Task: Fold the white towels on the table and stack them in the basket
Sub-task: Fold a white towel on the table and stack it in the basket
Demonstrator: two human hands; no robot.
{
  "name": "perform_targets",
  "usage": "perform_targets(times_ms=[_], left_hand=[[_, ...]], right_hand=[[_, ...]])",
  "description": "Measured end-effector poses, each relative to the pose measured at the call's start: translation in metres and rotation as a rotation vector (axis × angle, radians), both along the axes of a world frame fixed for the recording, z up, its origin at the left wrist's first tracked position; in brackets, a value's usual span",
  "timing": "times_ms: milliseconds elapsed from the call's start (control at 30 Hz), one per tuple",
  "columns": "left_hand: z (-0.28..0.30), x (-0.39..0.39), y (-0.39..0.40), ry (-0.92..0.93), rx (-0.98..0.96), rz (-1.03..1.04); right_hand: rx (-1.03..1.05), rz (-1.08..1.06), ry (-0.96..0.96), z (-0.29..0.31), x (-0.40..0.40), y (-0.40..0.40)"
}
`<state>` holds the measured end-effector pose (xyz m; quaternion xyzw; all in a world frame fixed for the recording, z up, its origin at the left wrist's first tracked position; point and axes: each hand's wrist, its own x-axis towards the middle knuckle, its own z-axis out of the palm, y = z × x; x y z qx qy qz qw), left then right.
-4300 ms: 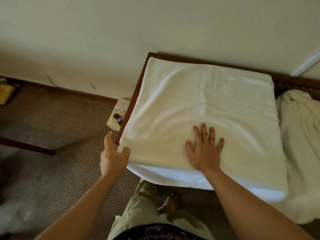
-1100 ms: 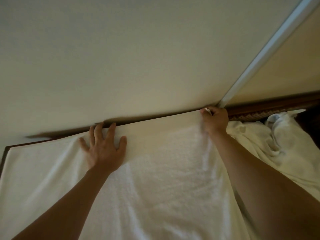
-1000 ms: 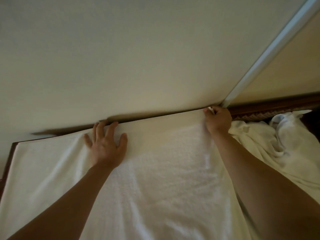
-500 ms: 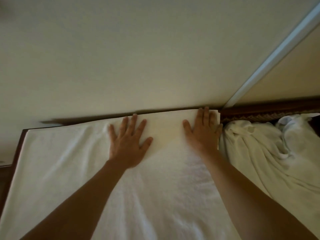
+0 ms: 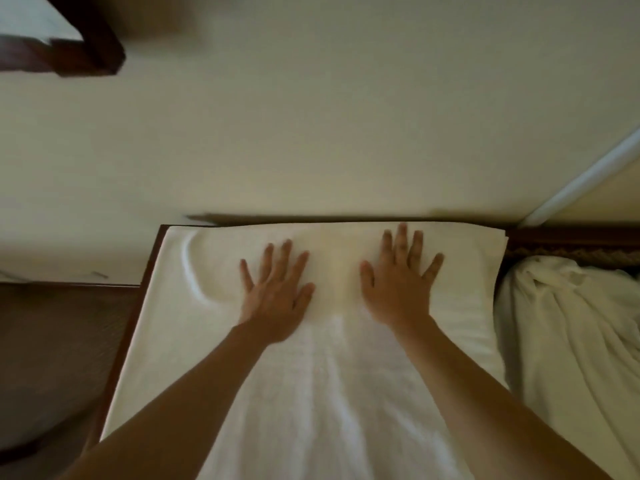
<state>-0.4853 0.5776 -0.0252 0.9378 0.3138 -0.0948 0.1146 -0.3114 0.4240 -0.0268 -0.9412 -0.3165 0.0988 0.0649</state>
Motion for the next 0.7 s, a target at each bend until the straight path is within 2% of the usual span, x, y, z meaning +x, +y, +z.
perform_targets(times_ms=[100, 267, 500, 600, 667, 700], left_hand=[[-0.005, -0.004, -0.006, 0.068, 0.01, -0.054], [-0.008, -0.048, 0.076, 0.044, 0.041, 0.109], [-0.015, -0.107, 0.184, 0.031, 0.04, 0.18], [-0.017, -0.104, 0.201, 0.006, -0.009, 0.294], [-0.011, -0.101, 0.195, -0.05, 0.0, 0.365], [-0.007, -0.104, 0.188, -0.096, 0.017, 0.338]], right_hand=[[-0.042, 0.102, 0.026, -0.011, -0.028, 0.013], [-0.062, 0.088, 0.016, -0.015, -0.024, 0.006], [-0.068, 0.056, -0.03, -0.014, -0.025, 0.012], [-0.103, -0.03, -0.032, -0.014, -0.032, 0.016], [-0.109, -0.149, -0.027, -0.012, -0.059, 0.023], [-0.103, -0.202, -0.029, -0.011, -0.083, 0.029]])
